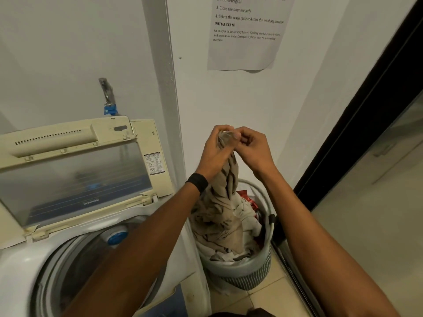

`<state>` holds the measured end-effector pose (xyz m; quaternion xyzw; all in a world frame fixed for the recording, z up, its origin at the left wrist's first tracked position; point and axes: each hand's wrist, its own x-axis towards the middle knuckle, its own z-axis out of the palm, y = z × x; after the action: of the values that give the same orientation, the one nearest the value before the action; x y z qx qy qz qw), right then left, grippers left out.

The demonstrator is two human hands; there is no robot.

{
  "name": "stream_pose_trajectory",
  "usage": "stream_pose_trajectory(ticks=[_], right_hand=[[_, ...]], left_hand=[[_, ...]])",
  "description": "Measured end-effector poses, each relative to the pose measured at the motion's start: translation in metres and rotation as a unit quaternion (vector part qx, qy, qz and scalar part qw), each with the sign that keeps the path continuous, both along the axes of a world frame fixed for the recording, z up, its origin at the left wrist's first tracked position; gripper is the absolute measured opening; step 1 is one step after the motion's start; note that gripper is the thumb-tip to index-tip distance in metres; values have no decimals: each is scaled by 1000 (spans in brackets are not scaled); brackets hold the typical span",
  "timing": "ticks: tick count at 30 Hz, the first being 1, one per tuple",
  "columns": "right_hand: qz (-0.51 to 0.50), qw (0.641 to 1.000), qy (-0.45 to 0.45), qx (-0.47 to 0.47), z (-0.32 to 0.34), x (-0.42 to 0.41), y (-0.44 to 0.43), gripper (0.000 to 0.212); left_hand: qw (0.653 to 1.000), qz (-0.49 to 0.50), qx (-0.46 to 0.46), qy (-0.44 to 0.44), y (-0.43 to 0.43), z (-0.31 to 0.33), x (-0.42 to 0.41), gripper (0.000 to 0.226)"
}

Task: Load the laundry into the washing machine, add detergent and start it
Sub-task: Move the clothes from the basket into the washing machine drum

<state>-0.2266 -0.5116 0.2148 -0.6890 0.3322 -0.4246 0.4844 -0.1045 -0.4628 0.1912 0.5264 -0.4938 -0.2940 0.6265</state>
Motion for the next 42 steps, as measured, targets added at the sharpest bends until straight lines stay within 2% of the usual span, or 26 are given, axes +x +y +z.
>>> stream_pose_trajectory(ticks=[2,4,6,9,10,11,13,14,15,17,19,21,23,25,27,28,31,34,35,36,38,40,42], right_hand=[[11,999,-40,12,0,1,2,20],[9,997,-72,0,-8,-1,13,41],[3,999,-36,-29,-29,2,23,68],[29,997,26,71,-72,7,26,96],[52,993,58,92,-86,6,24,95],[79,987,110,83,-101,5,24,85],[106,972,205,42,-124,4,26,53],[96,970,221,33,-130,2,26,41],[72,973,217,30,-130,-1,25,35],[24,984,175,24,-117,-11,15,39],[-8,991,133,21,-93,-24,0,39],[-24,996,79,40,-60,-36,-12,39],[-6,998,11,55,-24,-38,-16,43],[30,998,-22,59,3,-28,-14,40],[53,997,-27,53,13,-15,-8,35],[59,996,-31,55,12,-11,-6,34],[88,994,-39,44,2,-9,3,48],[105,991,79,-10,-24,-16,14,73],[120,985,121,7,-35,-19,18,78],[137,977,157,37,-48,-22,20,75],[134,968,199,72,-69,-32,17,53],[76,981,161,81,-70,-39,12,37],[11,991,35,129,-58,-40,8,37]], left_hand=[[999,36,-15,24,-2,8,-3,32],[993,111,-8,49,-5,19,-2,34],[988,131,-2,79,-8,30,-1,34],[987,80,-7,139,-8,51,-6,37],[984,67,-12,163,-8,59,-6,37],[981,54,-18,186,-8,67,-4,37],[978,49,-29,200,-9,84,1,37],[979,60,-37,189,-10,91,6,38],[981,77,-47,171,-10,97,10,38],[983,126,-76,108,-8,101,25,39],[981,163,-102,2,-6,92,42,45],[977,171,-59,-112,-6,73,54,46],[976,135,7,-173,-5,54,55,44],[981,42,35,-187,-4,35,43,52],[988,-29,37,-147,-2,20,25,54],[993,-30,34,-109,-2,14,18,48],[999,35,27,-4,-1,8,13,34],[994,88,5,63,-1,10,21,35],[992,95,-2,79,-1,12,23,36],[992,97,-6,83,-2,15,26,36],[992,104,-9,73,-1,15,32,33],[987,131,-10,87,2,11,38,26],[982,162,-2,100,8,3,44,15]])
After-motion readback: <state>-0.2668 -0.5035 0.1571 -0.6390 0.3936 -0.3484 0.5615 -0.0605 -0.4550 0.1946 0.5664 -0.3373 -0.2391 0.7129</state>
